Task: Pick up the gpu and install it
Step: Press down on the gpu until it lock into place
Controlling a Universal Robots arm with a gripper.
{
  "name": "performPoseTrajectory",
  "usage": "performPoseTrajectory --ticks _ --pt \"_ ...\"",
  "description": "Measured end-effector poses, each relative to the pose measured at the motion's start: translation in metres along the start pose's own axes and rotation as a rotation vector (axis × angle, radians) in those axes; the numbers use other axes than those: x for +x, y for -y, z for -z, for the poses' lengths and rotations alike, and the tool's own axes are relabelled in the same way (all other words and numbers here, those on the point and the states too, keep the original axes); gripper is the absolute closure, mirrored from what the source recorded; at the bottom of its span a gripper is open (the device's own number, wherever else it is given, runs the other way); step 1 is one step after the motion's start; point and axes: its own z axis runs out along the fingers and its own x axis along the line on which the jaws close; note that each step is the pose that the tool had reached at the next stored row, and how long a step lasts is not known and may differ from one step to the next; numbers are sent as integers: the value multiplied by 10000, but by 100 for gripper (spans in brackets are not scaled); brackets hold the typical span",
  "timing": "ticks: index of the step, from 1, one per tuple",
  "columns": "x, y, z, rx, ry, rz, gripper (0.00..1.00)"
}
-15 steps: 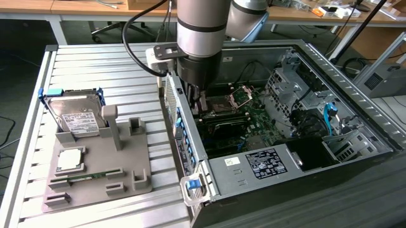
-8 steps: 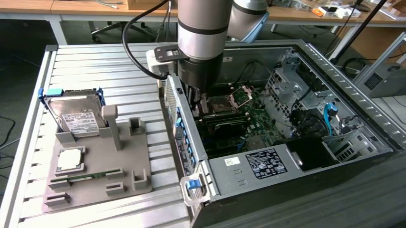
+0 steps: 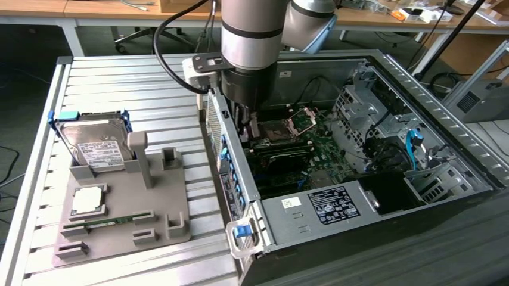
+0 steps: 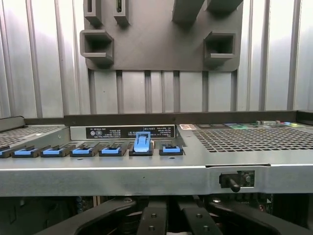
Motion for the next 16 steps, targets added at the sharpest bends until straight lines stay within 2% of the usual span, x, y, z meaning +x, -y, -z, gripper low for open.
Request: performPoseTrajectory --ticks 7,16 --pt "-68 -2 3 0 0 0 89" --pt "-74 -52 6 4 -1 -1 89"
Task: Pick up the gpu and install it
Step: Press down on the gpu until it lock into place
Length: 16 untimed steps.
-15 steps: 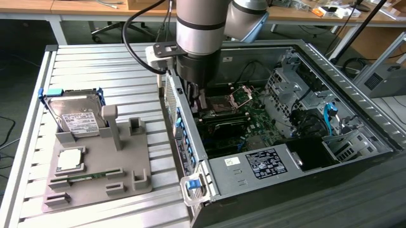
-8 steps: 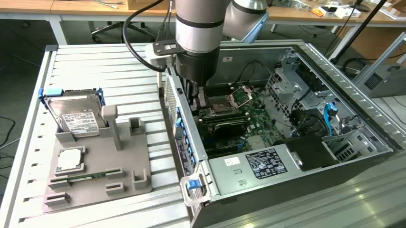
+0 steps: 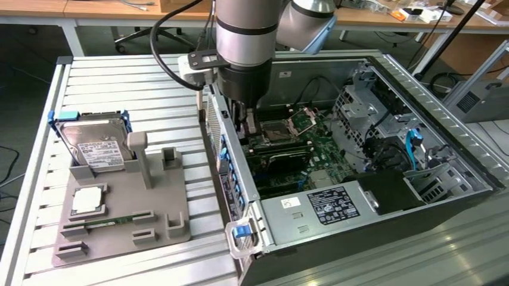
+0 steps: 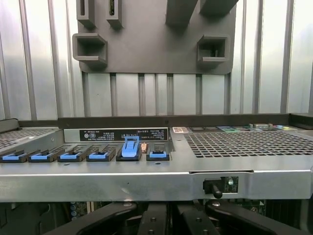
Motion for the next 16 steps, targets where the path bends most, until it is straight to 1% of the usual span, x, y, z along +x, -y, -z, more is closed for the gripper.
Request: performPoseTrajectory --ticks 7,11,16 --pt "24 0 -2 3 7 0 89" --pt "70 0 -2 -2 13 -2 89" --pt "92 1 -4 2 35 -3 89"
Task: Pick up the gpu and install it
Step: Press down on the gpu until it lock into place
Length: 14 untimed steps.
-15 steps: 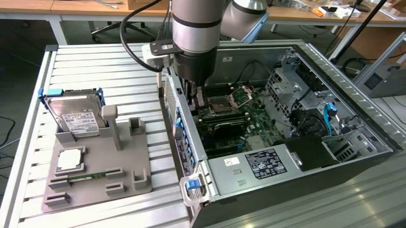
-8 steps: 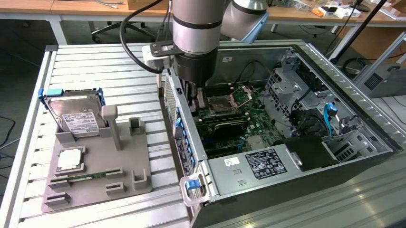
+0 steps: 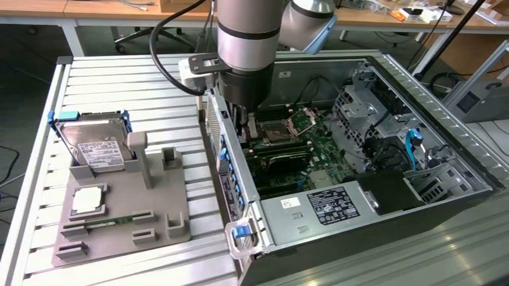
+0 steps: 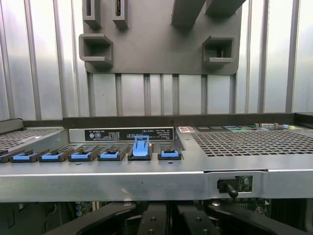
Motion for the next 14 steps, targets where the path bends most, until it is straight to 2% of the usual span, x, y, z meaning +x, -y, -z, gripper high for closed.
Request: performPoseTrajectory --ticks 4,6,10,14 --pt "1 7 0 -1 3 2 89" --pt "0 42 -2 -12 16 1 89" --pt "-2 167 -9 -75 58 2 89" --pt "32 175 -11 -77 69 0 89"
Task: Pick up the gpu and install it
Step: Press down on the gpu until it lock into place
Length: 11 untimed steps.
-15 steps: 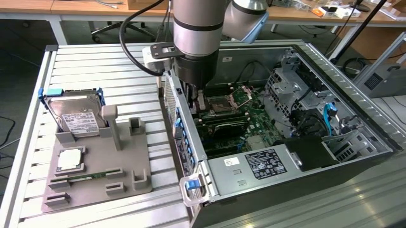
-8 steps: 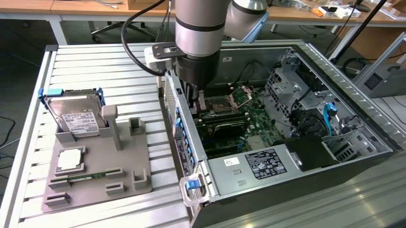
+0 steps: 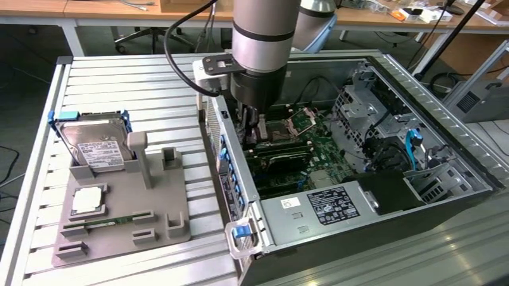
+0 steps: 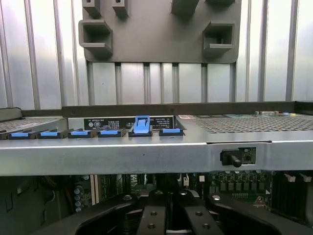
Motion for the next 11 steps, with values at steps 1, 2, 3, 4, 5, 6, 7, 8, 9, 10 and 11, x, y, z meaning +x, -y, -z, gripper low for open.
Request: performPoseTrajectory --ticks 1,2,3,4,5,6,7,8,9,10,11 --pt "21 0 -1 -1 0 1 89" --pt "26 -1 -1 0 0 0 89" --pt "27 -5 -1 0 0 0 89" --pt "28 -16 -1 2 0 0 89" --pt "28 -34 0 7 -1 0 89" --pt "29 -67 2 24 0 -1 89" --pt "29 -83 2 31 1 -1 89" --pt "29 -93 3 36 0 -1 89" --pt "29 -100 3 39 1 -2 89" --pt "29 -105 3 41 0 -1 89" --pt "29 -109 3 42 1 0 89"
